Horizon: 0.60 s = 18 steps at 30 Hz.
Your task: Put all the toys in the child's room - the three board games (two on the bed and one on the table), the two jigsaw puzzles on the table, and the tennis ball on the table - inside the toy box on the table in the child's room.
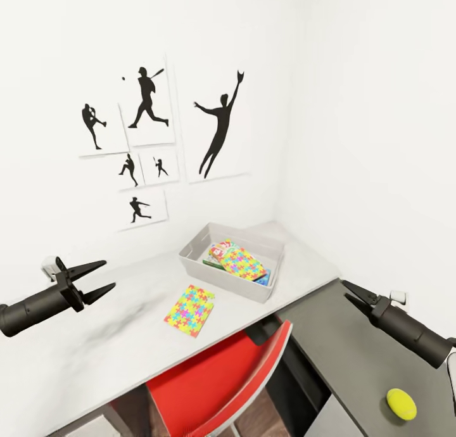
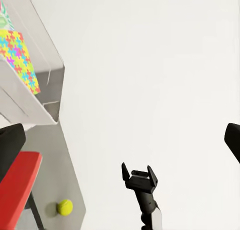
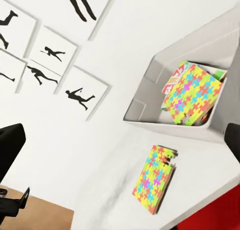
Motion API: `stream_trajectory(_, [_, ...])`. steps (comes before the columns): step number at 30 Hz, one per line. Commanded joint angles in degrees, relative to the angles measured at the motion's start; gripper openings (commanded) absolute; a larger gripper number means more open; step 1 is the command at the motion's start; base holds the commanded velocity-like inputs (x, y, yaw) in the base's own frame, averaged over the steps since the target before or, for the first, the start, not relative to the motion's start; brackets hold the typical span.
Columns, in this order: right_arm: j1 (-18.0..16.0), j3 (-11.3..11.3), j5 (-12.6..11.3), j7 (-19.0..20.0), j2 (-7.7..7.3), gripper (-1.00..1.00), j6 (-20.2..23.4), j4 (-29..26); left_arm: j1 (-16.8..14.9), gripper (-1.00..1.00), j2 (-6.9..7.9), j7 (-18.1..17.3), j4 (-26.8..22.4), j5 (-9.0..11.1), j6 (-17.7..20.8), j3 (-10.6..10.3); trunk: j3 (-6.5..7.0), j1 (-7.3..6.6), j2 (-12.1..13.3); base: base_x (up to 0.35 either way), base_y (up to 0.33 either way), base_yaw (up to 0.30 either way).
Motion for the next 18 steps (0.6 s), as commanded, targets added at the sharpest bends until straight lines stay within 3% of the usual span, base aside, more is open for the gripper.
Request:
stream_trajectory(1, [-0.06, -0.11, 0.29, 0.38, 0.00, 1.00, 0.24, -0.03, -0.08, 1.00, 0.00, -0.76, 0.03, -0.55, 0.17, 0.01, -0.06, 0.03, -0.12, -0.055, -0.016, 0.218])
stream_trajectory(13, [-0.06, -0.09, 0.29, 0.38, 0.00, 1.00, 0.24, 0.01, -0.08, 1.00, 0.92, -3.53, -0.86, -0.57, 0.17, 0.07, 0.69, 0.03, -0.12, -0.011, -0.003, 0.217])
stream_trajectory(18, [-0.06, -0.10, 0.29, 0.38, -0.05, 1.00, 0.24, 0.00, -0.08, 1.00, 1.16, -3.61, -0.89, -0.52, 0.17, 0.10, 0.79, 0.03, -0.12, 0.000, 0.000, 0.082])
